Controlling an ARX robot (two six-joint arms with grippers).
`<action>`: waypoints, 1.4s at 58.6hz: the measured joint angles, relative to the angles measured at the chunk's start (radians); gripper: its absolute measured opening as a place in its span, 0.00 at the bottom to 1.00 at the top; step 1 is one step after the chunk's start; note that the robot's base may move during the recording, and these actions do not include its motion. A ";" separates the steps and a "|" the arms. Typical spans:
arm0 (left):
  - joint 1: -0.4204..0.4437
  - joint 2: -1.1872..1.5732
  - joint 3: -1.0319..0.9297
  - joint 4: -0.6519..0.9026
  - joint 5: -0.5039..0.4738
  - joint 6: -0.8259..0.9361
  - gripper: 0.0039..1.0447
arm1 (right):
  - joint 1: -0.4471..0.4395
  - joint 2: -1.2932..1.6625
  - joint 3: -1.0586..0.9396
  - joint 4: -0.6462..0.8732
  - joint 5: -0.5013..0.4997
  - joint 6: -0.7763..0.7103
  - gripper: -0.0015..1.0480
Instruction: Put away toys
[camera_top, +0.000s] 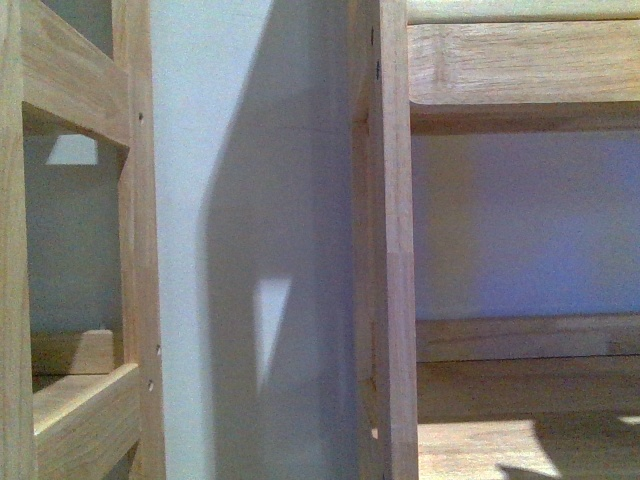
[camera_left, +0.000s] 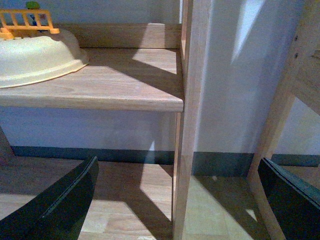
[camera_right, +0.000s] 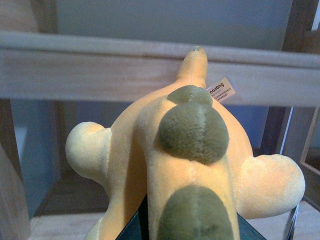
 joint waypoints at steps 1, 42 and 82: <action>0.000 0.000 0.000 0.000 0.000 0.000 0.94 | 0.014 0.010 0.016 0.003 0.015 -0.011 0.10; 0.000 0.000 0.000 0.000 0.000 0.000 0.94 | 0.320 0.361 0.622 0.069 0.185 -0.348 0.09; 0.000 0.000 0.000 0.000 0.000 0.000 0.94 | -0.806 0.510 0.911 -0.130 -0.893 0.407 0.09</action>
